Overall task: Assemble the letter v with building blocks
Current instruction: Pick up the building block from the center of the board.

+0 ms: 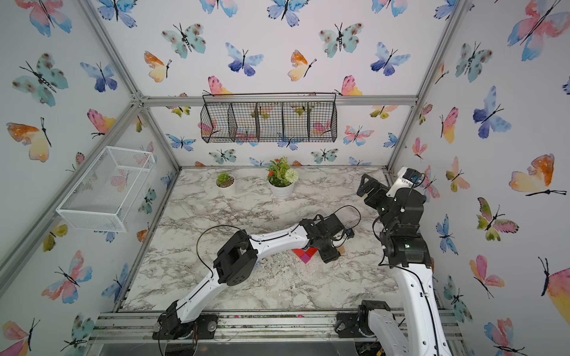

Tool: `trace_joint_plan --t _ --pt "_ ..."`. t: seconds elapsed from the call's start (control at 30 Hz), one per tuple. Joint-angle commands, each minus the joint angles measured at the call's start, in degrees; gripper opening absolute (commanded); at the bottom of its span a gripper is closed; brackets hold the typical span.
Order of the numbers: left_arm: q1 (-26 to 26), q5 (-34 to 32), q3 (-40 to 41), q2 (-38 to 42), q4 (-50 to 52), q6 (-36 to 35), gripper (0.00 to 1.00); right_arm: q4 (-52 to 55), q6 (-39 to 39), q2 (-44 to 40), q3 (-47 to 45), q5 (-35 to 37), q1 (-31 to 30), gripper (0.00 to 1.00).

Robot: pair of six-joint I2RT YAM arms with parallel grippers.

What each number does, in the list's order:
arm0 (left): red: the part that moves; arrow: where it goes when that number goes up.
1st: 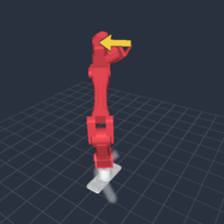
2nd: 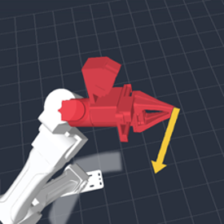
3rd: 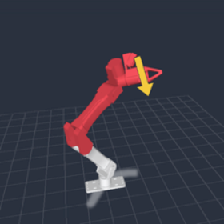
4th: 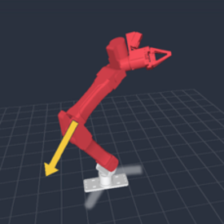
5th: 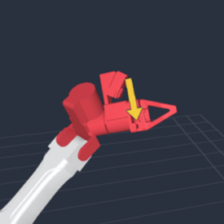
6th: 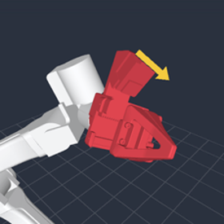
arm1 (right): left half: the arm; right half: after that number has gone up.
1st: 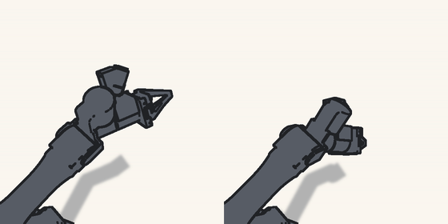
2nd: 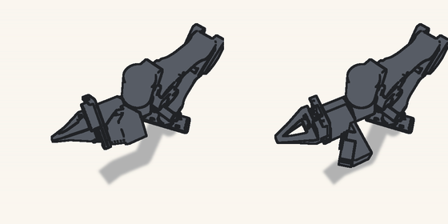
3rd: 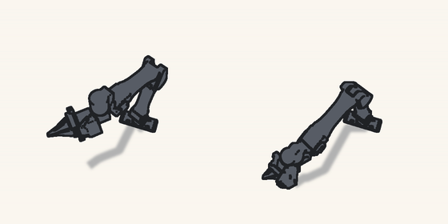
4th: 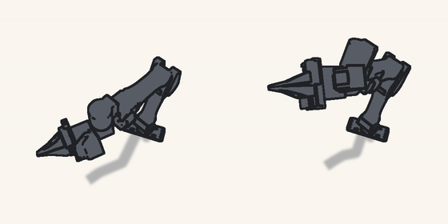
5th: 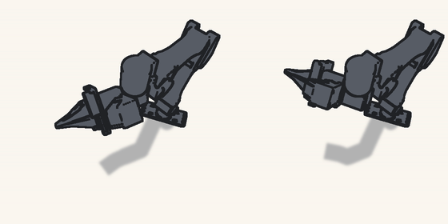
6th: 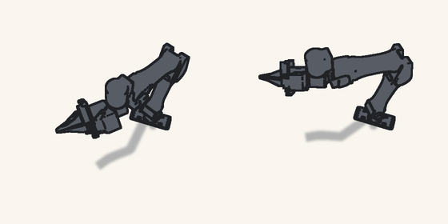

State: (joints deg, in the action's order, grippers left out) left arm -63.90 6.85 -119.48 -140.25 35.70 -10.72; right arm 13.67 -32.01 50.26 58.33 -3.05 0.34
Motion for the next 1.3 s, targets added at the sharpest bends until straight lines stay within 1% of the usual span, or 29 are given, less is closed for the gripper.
trace_joint_plan --t 0.0,0.3,0.47,0.63,0.87,1.03,1.27 --pt "-0.4 1.6 -0.8 -1.2 -0.5 -0.3 0.67 -1.0 0.7 -0.1 -0.9 -0.5 0.2 0.99" --pt "-0.3 1.5 -0.9 -1.6 -0.5 -0.6 0.63 -0.9 0.9 0.0 -1.4 -0.2 0.2 0.99" --pt "-0.3 1.8 -0.7 -1.8 -0.2 -0.8 0.55 -1.0 0.9 0.0 -1.7 -0.1 0.2 0.99" --pt "-0.3 2.0 -0.4 -1.8 -0.3 -0.7 0.49 -1.0 0.9 -0.1 -1.9 0.1 0.2 0.99" --pt "-0.3 1.7 -0.2 -1.8 -0.6 -0.6 0.47 -1.0 0.9 -0.3 -2.0 0.3 0.2 0.99" --pt "-0.2 0.4 -0.1 -1.5 -1.3 0.1 0.44 -1.1 1.1 -0.3 -2.4 0.3 0.2 0.99" --pt "0.5 0.6 0.9 -0.2 -2.8 1.0 0.4 -1.2 1.1 -0.3 -2.4 0.2 0.2 0.99"
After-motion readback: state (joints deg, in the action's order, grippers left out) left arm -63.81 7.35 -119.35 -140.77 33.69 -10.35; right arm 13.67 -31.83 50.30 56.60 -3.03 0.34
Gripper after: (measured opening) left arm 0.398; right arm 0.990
